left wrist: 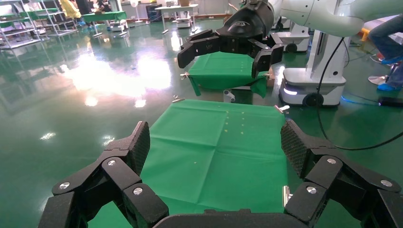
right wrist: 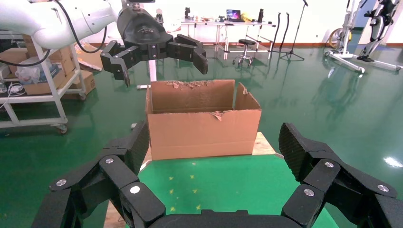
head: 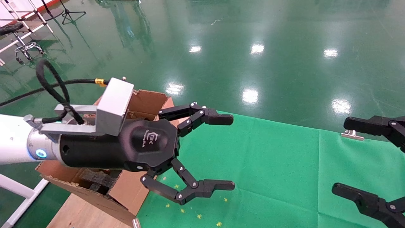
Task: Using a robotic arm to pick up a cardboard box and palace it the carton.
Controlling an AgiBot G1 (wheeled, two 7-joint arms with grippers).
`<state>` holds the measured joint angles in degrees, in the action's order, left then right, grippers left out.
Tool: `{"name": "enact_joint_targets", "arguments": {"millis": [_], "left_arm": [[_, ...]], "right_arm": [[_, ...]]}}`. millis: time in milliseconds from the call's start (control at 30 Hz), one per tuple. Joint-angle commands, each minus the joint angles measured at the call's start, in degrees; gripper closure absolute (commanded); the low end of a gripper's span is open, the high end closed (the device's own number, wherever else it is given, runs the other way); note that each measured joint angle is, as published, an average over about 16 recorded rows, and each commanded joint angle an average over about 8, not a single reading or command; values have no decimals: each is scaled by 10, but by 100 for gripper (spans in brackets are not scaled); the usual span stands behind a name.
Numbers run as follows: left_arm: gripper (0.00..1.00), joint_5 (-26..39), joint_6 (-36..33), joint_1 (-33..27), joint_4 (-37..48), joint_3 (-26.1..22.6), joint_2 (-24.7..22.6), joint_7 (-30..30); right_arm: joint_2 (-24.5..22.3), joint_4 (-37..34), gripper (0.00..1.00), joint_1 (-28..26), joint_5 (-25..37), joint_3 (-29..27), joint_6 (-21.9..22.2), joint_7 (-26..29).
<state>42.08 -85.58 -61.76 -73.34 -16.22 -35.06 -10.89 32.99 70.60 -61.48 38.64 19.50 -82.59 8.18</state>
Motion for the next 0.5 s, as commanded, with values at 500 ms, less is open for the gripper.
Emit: {"name": "enact_joint_targets", "arguments": {"millis": [500], "left_arm": [[0,0,0,0,0,0,0,0]], "right_arm": [[0,0,0,0,0,0,0,0]]}}
